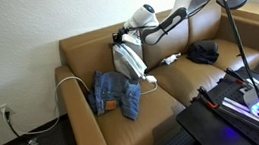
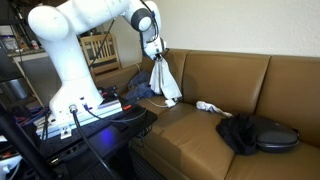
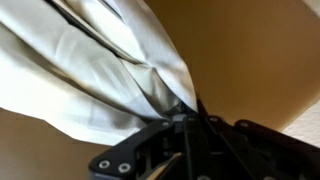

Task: Move the clothing to the left side of the sofa

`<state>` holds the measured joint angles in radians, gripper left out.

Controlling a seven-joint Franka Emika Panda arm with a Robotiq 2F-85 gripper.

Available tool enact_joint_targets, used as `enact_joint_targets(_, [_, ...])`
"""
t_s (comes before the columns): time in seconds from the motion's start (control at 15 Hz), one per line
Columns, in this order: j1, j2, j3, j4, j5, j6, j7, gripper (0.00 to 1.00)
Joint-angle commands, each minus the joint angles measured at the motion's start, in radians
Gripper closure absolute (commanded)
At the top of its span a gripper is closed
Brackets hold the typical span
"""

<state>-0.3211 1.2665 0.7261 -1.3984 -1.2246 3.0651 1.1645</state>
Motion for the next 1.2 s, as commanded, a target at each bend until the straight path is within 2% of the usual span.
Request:
enact_joint_targets(0.0, [0.041,0.1,0.206,0.109,0.029,-0.103,-0.263,0.99])
enact_joint_targets(0.07, [0.025,0.046,0.11,0.044,0.011,-0.051,-0.134,0.99])
enact_joint_targets(0.13, [0.038,0.061,0.14,0.06,0.016,-0.067,-0.155,0.97])
enact_joint_targets(0.27, [0.049,0.061,0.123,0.061,0.016,-0.066,-0.141,0.99])
enact_joint_targets(0.33, [0.081,0.031,0.061,0.041,0.215,-0.014,-0.27,0.99])
enact_joint_targets(0.4, [-0.038,0.115,0.245,-0.017,0.131,-0.079,-0.315,0.99])
enact_joint_targets(0.47, [-0.069,0.123,0.289,-0.061,0.175,-0.079,-0.4,0.99])
enact_joint_targets(0.53, [0.004,0.077,0.209,-0.102,0.334,-0.009,-0.455,0.99])
enact_joint_targets(0.6, [0.028,0.088,0.209,-0.132,0.396,0.015,-0.49,0.99])
enact_joint_targets(0.8, [0.05,0.108,0.256,-0.228,0.65,-0.027,-0.74,0.99])
enact_joint_targets(0.87, [0.089,0.085,0.226,-0.232,0.736,-0.018,-0.803,0.99])
enact_joint_targets(0.93, [0.162,0.012,0.136,-0.247,0.808,0.084,-0.843,0.99])
enact_joint_targets(1.13, [0.279,-0.033,0.036,-0.294,0.929,0.339,-0.985,0.99])
